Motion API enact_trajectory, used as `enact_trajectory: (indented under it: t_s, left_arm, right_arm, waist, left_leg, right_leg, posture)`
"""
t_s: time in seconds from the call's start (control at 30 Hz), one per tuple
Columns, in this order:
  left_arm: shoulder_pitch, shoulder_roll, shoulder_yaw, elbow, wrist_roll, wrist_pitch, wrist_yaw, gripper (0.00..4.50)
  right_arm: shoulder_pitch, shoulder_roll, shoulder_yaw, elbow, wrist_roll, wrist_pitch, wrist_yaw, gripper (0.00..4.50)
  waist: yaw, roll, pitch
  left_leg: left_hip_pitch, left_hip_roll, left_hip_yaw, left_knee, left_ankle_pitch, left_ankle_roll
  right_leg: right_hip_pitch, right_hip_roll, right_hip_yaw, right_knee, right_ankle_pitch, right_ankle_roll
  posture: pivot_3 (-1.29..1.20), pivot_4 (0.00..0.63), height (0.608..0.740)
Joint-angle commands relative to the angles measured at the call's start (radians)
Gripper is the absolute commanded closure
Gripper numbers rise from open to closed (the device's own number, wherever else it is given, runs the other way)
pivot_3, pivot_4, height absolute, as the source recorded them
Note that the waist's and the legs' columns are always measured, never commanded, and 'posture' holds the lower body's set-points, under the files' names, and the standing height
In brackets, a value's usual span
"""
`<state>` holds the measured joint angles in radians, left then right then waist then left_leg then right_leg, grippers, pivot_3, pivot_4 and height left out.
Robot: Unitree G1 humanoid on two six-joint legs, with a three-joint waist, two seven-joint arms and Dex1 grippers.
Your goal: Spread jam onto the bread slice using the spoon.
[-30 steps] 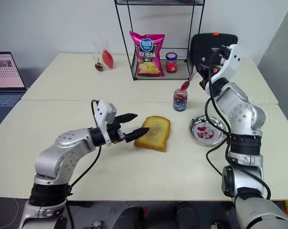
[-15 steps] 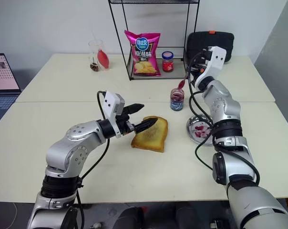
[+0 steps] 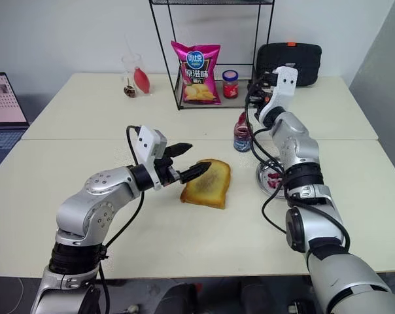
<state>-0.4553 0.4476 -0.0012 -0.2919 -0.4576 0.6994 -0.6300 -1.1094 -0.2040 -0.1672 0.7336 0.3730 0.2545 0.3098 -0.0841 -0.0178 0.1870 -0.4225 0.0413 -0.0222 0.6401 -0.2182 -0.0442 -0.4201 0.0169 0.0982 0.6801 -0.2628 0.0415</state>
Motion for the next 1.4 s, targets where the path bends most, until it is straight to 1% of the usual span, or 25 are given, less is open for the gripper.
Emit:
enact_trajectory:
  t_s: [0.03,0.3,0.47,0.6,0.77,0.93,1.2,1.4]
  left_arm:
    - [0.008,0.019,0.027,-0.057,-0.012,0.004,0.010,0.00]
    - [-0.011,0.039,0.043,-0.036,-0.009,-0.008,0.016,0.00]
    - [-0.001,0.033,0.038,-0.049,-0.006,-0.008,0.022,0.00]
    - [-0.005,0.029,0.039,-0.049,-0.007,-0.008,0.029,0.00]
    - [-0.001,0.026,0.037,-0.047,-0.007,-0.016,0.036,0.00]
    - [-0.009,0.015,0.031,-0.027,-0.007,-0.029,0.030,0.00]
    - [-0.051,0.005,0.006,0.038,0.004,-0.064,0.001,0.00]
    - [-0.057,-0.001,-0.003,0.060,0.010,-0.082,-0.012,0.00]
  right_arm:
    - [0.007,-0.013,0.000,-0.071,-0.019,-0.015,0.022,4.49]
    - [0.055,-0.019,0.072,-0.077,-0.116,-0.058,0.063,4.49]
    - [0.062,-0.011,0.149,0.067,-0.230,-0.184,0.079,4.49]
    - [0.051,-0.004,0.149,0.129,-0.249,-0.203,0.079,4.49]
    - [0.035,0.009,0.100,0.137,-0.206,-0.166,0.078,4.49]
    - [0.023,0.020,0.025,0.099,-0.135,-0.060,0.066,4.49]
    - [0.016,0.034,-0.100,-0.003,-0.003,0.124,-0.006,4.49]
    - [0.000,0.038,-0.156,-0.060,0.057,0.204,-0.063,4.49]
  waist:
    - [0.000,0.000,0.000]
    - [0.000,0.000,0.000]
    - [0.000,0.000,0.000]
    - [0.000,0.000,0.000]
    - [0.000,0.000,0.000]
    - [0.000,0.000,0.000]
    - [0.000,0.000,0.000]
    - [0.000,0.000,0.000]
  left_leg:
    - [0.000,0.000,0.000,0.000,0.000,0.000]
    - [0.000,0.000,0.000,0.000,0.000,0.000]
    - [0.000,0.000,0.000,0.000,0.000,0.000]
    - [0.000,0.000,0.000,0.000,0.000,0.000]
    - [0.000,0.000,0.000,0.001,0.000,0.000]
    - [0.000,0.000,0.000,0.001,0.000,0.000]
    - [0.000,0.000,0.000,0.001,0.000,0.000]
    - [0.000,0.000,0.000,0.000,0.000,0.000]
  right_leg:
    - [0.000,0.000,0.000,0.000,0.000,0.000]
    - [0.000,0.000,0.000,0.000,0.000,0.000]
    - [0.000,0.000,0.000,0.000,0.000,0.000]
    - [0.000,0.000,0.000,0.000,0.000,0.000]
    - [0.000,0.000,0.000,0.000,0.000,0.000]
    - [0.000,0.000,0.000,0.001,0.000,0.000]
    - [0.000,0.000,0.000,0.001,0.000,0.000]
    - [0.000,0.000,0.000,0.001,0.000,0.000]
  posture:
    - [0.00,0.150,0.740]
    - [0.00,0.150,0.740]
    - [0.00,0.150,0.740]
    - [0.00,0.150,0.740]
    - [0.00,0.150,0.740]
    - [0.00,0.150,0.740]
    - [0.00,0.150,0.740]
    - [0.00,0.150,0.740]
